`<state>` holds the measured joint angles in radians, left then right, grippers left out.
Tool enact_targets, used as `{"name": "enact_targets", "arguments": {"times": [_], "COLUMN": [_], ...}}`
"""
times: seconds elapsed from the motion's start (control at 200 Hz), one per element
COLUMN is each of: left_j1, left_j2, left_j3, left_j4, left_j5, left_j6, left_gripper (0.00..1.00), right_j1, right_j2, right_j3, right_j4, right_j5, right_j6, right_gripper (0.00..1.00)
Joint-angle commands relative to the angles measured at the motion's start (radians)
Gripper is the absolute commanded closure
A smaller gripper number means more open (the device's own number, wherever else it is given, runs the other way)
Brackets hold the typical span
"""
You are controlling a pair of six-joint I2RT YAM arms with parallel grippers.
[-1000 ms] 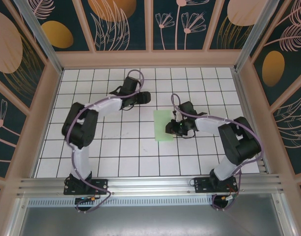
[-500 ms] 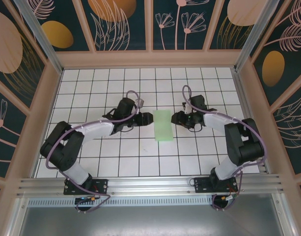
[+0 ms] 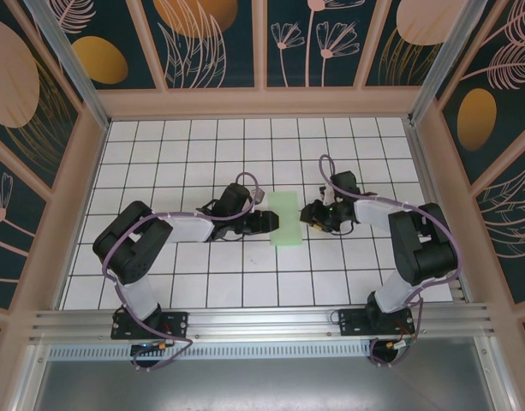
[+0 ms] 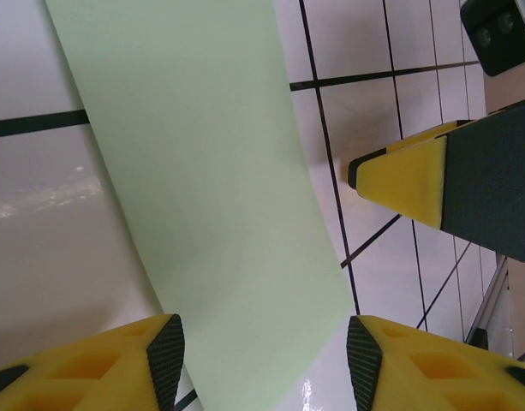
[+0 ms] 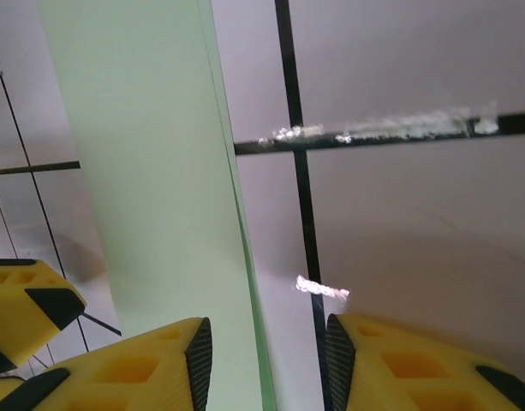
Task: Fold a paper plane with a square sheet of paper (fold left side to right side)
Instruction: Fold the triangle a second time at the center of the table.
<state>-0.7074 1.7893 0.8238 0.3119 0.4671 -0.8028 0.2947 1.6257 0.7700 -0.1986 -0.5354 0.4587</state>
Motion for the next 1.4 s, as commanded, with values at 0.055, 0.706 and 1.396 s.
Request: {"name": "enact_targets", "arguments": {"times": [0.055,0.706,1.396], "left_j1": [-0.010,-0.032,-0.034], "left_j2": [0.016,0.065,0.049], "left_j3": [0.016,0.050,-0.008], "left_j4": [0.032,-0.070,-0.087], "left_j5": [0.039,0.041,0.016], "left_j6": [-0.012,0.043,0.055], "left_gripper": [0.44,0.45,0.45], "right_j1": [-0.010,-0.011,0.024], "right_j2": [-0.050,-0.030,0.028], "right_j3": [-0.023,-0.044,-0.026], "right_j4": [-0.060,-0.076,-0.093], "right_j5": [-0.079,-0.117,-0.142], "right_j6": [0.008,0.000,-0.017], "right_gripper": [0.58,0.59,0.63]}}
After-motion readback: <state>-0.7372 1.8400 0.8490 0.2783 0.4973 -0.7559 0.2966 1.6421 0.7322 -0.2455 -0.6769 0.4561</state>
